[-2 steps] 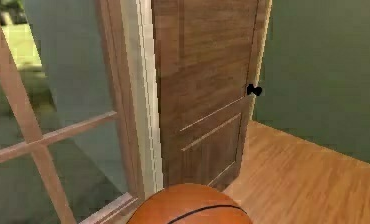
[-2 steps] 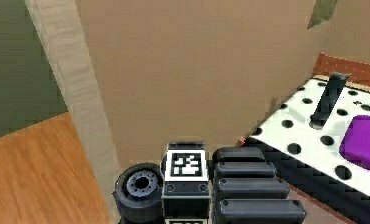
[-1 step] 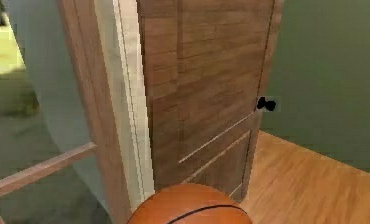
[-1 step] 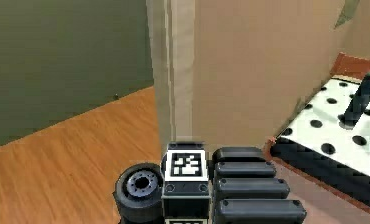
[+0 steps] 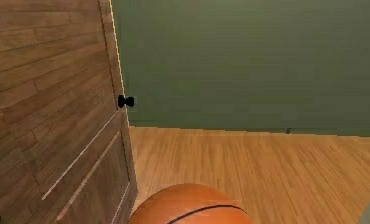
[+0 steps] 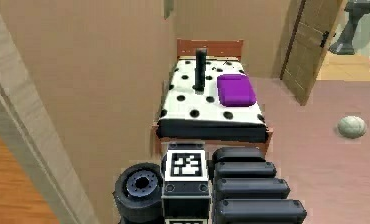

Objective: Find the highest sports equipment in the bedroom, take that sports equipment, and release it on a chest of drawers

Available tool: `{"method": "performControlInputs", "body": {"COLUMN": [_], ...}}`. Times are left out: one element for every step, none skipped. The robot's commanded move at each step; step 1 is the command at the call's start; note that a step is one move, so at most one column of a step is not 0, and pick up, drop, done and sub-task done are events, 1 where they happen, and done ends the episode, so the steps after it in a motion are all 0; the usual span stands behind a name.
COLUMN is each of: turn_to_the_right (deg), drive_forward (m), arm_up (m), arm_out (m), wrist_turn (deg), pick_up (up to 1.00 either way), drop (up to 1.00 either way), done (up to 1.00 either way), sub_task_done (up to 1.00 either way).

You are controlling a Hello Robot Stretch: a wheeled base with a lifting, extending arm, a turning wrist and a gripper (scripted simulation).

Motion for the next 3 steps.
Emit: {"method": "performControlInputs", "body": {"turn_to_the_right": [0.0,3.0,45.0], "drive_forward": [0.15,0.00,0.00], "arm_up": [0.00,0.00,0.00], "arm_out": [0.00,0.00,0.00], "wrist_turn": [0.0,0.0,0.0], "pick_up": [0.00,0.00,0.00], "drop": [0.00,0.00,0.00], "done": [0.00,0.00,0.00], "sub_task_done": [0.00,0.00,0.00]}}
